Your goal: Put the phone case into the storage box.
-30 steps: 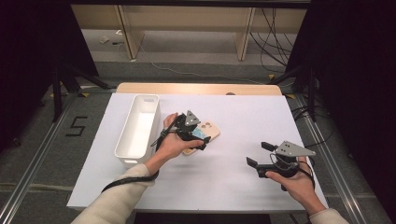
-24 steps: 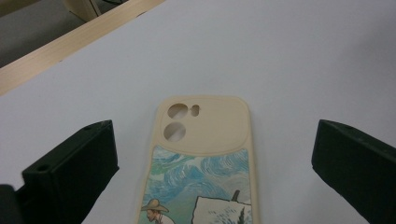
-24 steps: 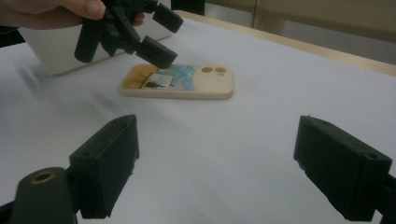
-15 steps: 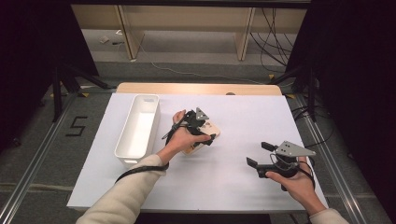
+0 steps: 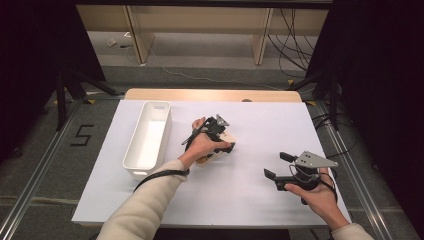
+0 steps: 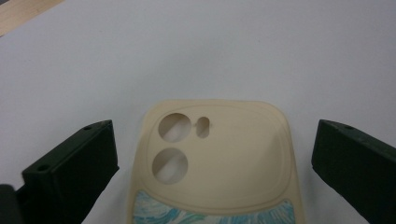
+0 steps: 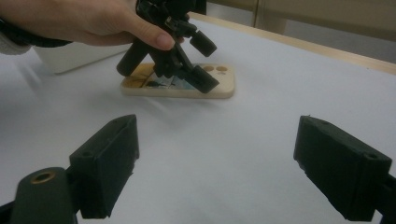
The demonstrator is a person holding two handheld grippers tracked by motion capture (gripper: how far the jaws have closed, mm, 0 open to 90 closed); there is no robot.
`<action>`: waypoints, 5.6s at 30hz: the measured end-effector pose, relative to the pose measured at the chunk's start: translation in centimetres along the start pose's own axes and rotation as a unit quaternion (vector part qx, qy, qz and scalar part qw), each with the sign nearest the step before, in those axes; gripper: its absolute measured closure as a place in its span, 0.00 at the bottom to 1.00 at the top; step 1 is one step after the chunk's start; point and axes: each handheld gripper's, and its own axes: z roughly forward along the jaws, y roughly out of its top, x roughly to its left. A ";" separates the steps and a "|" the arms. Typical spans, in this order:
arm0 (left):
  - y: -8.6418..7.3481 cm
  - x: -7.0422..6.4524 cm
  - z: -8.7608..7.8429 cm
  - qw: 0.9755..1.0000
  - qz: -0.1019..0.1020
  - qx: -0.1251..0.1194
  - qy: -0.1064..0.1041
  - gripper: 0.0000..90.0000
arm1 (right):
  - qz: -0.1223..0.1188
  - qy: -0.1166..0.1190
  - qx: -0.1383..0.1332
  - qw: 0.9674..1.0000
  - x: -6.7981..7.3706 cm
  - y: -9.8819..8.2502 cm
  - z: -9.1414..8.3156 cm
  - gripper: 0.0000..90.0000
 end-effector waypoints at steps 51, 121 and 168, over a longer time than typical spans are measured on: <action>1.3 0.7 1.9 0.998 0.004 0.065 -0.022 0.03 | -0.003 -0.001 0.007 1.000 -0.1 -0.1 0.1 0.17; 2.0 1.0 0.5 0.999 -0.027 0.047 0.000 0.12 | -0.002 -0.002 0.008 1.000 -0.3 -0.2 -0.1 0.17; 4.0 0.0 -7.4 0.989 -0.098 -0.098 0.042 0.12 | -0.003 -0.006 0.008 1.000 -0.3 -0.1 -0.2 0.17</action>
